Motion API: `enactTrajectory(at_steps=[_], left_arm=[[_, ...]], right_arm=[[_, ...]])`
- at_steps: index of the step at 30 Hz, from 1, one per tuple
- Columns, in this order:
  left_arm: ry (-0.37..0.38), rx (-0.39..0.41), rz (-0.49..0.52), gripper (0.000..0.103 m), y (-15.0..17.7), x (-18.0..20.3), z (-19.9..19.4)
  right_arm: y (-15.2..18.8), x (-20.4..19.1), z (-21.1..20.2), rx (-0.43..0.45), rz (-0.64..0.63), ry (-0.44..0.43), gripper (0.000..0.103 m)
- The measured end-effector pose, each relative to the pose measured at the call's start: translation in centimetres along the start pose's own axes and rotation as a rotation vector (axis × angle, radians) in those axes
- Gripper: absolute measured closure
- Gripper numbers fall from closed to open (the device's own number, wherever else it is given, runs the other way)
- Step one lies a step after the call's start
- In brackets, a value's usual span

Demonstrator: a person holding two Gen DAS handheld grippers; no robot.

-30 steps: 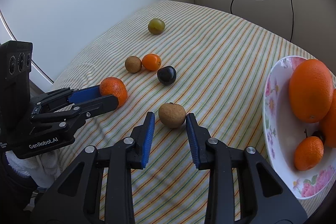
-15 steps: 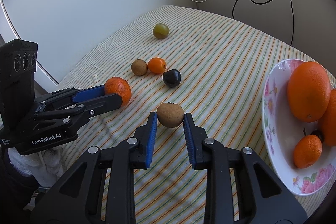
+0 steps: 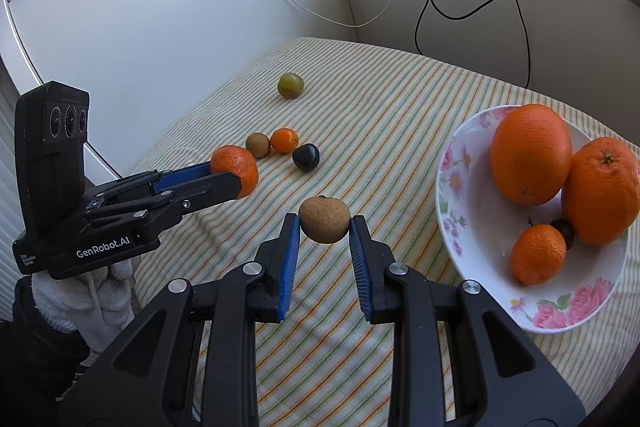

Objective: Organize fruits
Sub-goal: 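Grasp a small tangerine with the left tool while the right tool grasps a brown kiwi, then release the tangerine into the plate with the left tool while the right tool drops the kiwi there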

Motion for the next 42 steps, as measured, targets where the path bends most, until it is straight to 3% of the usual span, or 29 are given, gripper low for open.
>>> enactTrajectory(at_steps=[21, 42], left_arm=[[0.138, -0.032, 0.111, 0.066, -2.3, 7.7, 4.3], [0.183, -0.072, 0.167, 0.067, -2.5, 11.9, 7.2]], right_arm=[[2.0, 8.0, -6.8, 0.076, 0.116, 0.149, 0.076], [3.4, 12.0, -7.0, 0.067, 0.178, 0.210, 0.076]])
Point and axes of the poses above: each gripper's, at about its wrist camera, not at the fingertips, and z roughly the way its jaws point, x to its right, y to its underside, the point moved 5 cm from there along z, roughly the way its jaws point, and after that the axes turned 2 degrees about y, right-handed, at the moved point
